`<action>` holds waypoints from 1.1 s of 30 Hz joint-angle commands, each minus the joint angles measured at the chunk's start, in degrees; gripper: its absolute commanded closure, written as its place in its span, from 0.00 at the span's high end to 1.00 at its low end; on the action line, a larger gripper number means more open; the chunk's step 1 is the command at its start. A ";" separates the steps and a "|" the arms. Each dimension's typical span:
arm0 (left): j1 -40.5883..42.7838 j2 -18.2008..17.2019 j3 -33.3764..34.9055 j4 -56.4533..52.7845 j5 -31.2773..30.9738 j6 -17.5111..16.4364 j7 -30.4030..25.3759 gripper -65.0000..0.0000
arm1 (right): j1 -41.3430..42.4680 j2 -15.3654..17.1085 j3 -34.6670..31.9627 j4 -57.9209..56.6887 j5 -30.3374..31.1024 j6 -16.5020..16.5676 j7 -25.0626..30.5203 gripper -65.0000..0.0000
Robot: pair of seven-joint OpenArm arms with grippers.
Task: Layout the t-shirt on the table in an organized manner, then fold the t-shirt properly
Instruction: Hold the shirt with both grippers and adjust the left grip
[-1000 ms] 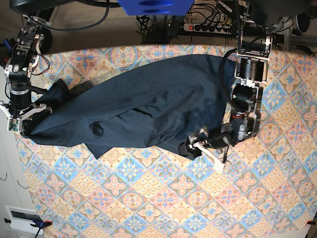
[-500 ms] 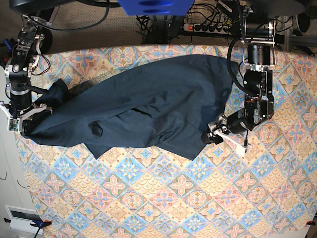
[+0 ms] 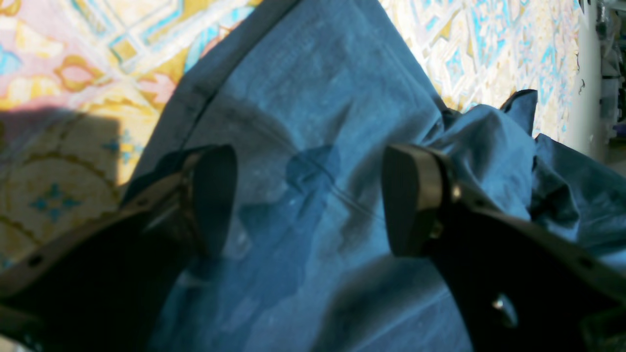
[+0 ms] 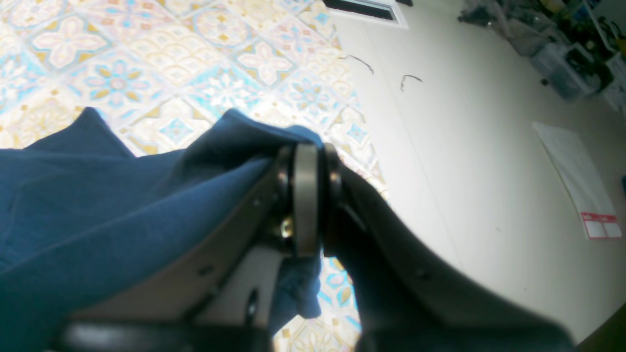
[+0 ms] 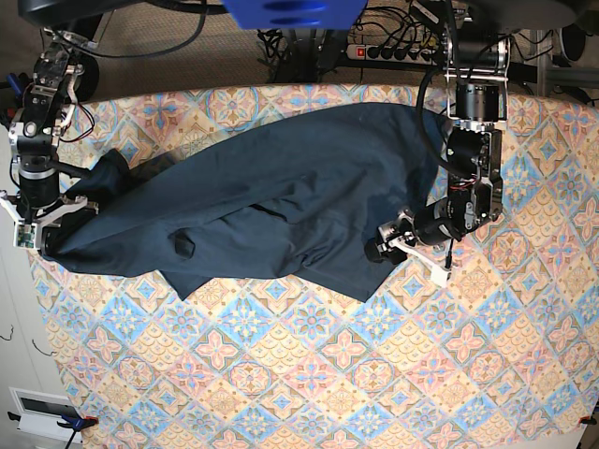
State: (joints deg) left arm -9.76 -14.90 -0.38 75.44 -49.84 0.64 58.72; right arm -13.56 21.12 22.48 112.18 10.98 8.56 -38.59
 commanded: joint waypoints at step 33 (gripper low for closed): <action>0.31 -1.59 1.48 1.88 -1.45 -0.51 -3.91 0.70 | 0.68 1.16 0.33 1.01 -0.04 -0.43 1.62 0.01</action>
State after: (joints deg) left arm -8.40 -16.05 1.37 76.14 -50.57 0.45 55.31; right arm -13.50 21.12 22.48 112.18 10.96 8.56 -38.59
